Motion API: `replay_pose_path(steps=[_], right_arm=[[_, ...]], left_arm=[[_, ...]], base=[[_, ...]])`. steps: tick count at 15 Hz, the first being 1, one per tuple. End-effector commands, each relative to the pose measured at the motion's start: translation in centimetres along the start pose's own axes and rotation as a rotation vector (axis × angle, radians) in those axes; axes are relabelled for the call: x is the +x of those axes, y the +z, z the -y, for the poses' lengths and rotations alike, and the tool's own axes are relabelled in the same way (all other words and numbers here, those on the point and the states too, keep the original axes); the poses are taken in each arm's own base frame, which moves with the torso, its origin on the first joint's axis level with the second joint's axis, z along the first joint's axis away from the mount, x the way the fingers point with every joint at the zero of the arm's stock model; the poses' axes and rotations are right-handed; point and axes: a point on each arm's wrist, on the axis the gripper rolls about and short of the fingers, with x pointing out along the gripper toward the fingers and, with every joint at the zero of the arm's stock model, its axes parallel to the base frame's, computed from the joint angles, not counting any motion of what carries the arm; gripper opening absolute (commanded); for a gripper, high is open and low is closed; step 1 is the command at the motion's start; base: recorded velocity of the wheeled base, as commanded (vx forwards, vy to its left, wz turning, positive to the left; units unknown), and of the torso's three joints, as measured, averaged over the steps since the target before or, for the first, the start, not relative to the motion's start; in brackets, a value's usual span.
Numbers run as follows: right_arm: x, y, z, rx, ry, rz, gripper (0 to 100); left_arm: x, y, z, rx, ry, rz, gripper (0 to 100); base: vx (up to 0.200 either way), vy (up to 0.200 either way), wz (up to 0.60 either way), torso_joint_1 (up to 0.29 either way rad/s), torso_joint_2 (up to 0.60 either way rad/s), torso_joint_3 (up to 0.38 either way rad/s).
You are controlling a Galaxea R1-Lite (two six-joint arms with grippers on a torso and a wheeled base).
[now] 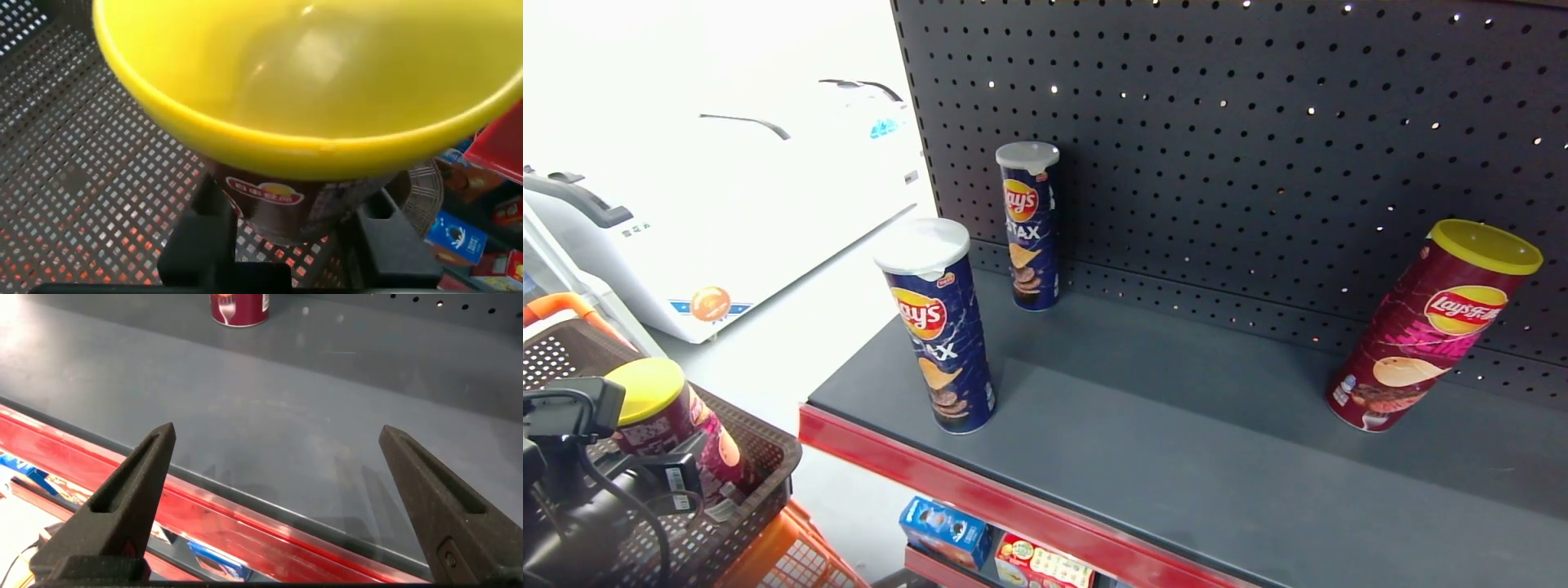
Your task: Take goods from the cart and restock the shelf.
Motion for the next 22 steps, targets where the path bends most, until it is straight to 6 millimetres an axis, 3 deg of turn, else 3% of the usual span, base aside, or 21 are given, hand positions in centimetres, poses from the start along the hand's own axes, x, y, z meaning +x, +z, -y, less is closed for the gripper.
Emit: replay_pose_path(steps=[1, 4, 16, 22], right_arm=[[0.0, 0.0, 0.0, 0.0, 0.001, 0.001, 100], [0.0, 0.0, 0.0, 0.0, 0.001, -0.001, 100], [0.0, 0.0, 0.0, 0.0, 0.001, -0.001, 100], [0.0, 0.0, 0.0, 0.0, 0.001, -0.001, 100]], left_arm=[[-0.8, 0.9, 0.0, 0.016, -0.002, 0.056, 0], [-2.3, 2.4, 0.2, 0.063, -0.105, 0.159, 0], [-5.8, 9.3, 2.6, 0.093, -0.285, 0.277, 0], [-8.3, 10.9, 3.0, 0.099, -0.366, 0.269, 0]], base=[[0.0, 0.0, 0.0, 0.0, 0.0, 0.0], [0.0, 0.0, 0.0, 0.0, 0.0, 0.0], [0.0, 0.0, 0.0, 0.0, 0.0, 0.0], [0.0, 0.0, 0.0, 0.0, 0.0, 0.0]])
